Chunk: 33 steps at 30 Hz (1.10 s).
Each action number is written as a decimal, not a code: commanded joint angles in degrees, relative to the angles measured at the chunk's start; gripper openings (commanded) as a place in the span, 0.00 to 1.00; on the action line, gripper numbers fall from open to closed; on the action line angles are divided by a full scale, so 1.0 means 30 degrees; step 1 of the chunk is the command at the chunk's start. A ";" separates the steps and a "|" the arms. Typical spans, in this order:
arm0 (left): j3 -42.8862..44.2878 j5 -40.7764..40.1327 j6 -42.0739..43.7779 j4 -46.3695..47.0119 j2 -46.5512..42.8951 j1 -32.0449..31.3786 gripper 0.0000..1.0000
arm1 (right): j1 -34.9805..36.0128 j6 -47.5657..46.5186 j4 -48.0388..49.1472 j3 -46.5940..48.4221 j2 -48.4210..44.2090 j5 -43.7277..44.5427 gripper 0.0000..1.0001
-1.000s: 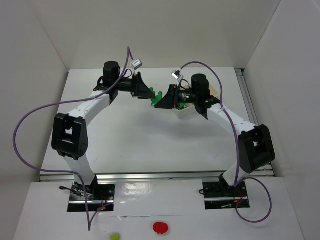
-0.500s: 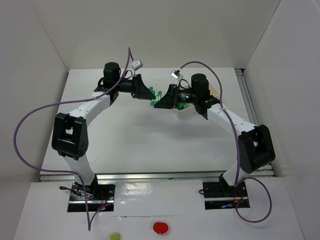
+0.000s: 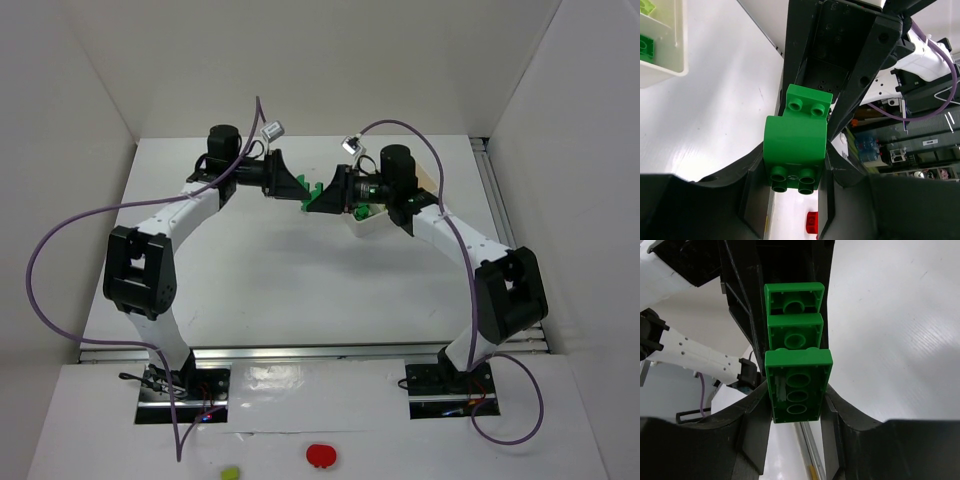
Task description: Sort the legos into containers by color
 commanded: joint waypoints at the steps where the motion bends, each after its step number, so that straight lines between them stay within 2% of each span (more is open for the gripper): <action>1: 0.1160 0.0764 0.1301 -0.2057 -0.0687 -0.0241 0.26 | 0.0046 -0.0567 0.0571 0.0422 -0.0166 0.1290 0.08; 3: 0.1163 0.0764 0.1301 -0.1770 -0.0687 -0.0241 0.30 | 0.0046 -0.0567 0.0569 0.0422 -0.0166 0.1290 0.07; 9: 0.0606 0.0764 0.0217 -0.0479 -0.0687 -0.0065 0.27 | 0.0046 -0.0567 0.0217 0.0422 -0.0342 0.1466 0.01; 12: 0.0606 0.0764 0.0042 -0.0478 -0.0687 0.0140 0.31 | 0.0046 -0.0567 0.0217 0.0247 -0.0342 0.1466 0.01; 14: 0.0606 0.0764 -0.0337 -0.0246 -0.0687 0.0345 0.45 | 0.0046 -0.0567 0.0217 0.0042 -0.0342 0.1466 0.01; 15: 0.0403 0.0764 -0.0339 -0.0243 -0.0687 0.0345 0.50 | 0.0046 -0.0567 0.0217 -0.0132 -0.0342 0.1466 0.01; 16: 0.0401 0.0590 -0.0339 -0.0243 -0.0687 0.0548 0.50 | 0.0046 -0.0567 0.0217 -0.0134 -0.0342 0.1466 0.01; 17: 0.0401 0.0588 -0.0339 -0.0417 -0.0513 0.0550 0.49 | 0.0046 -0.0567 0.0217 -0.0134 -0.0342 0.1466 0.01; 18: 0.0401 0.0588 -0.0165 -0.0651 -0.0511 0.0550 0.40 | 0.0046 -0.0567 0.0043 -0.0337 -0.0342 0.1466 0.01; 19: 0.0401 0.0356 0.0098 -0.1088 -0.0308 0.0550 0.14 | 0.0046 -0.0770 0.0042 -0.0339 -0.0342 0.1466 0.01; 20: 0.0401 -0.0052 0.1057 -0.2485 -0.0306 0.0550 0.04 | 0.0046 -0.0772 0.0042 -0.0339 -0.0342 0.1466 0.01; 21: 0.0401 -0.0056 0.1473 -0.3021 -0.0103 0.0550 0.00 | 0.0046 -0.0772 0.0042 -0.0629 -0.0342 0.1466 0.01; 27: -0.0769 -0.0437 0.2325 -0.3378 0.0104 0.0550 0.00 | 0.0046 -0.0772 0.0423 -0.1656 -0.0166 0.1466 0.01; 33: -0.0566 -0.1841 0.4317 -0.6334 0.0746 0.0550 0.00 | 0.0046 -0.1794 -0.1096 -0.1658 -0.0166 0.1874 0.01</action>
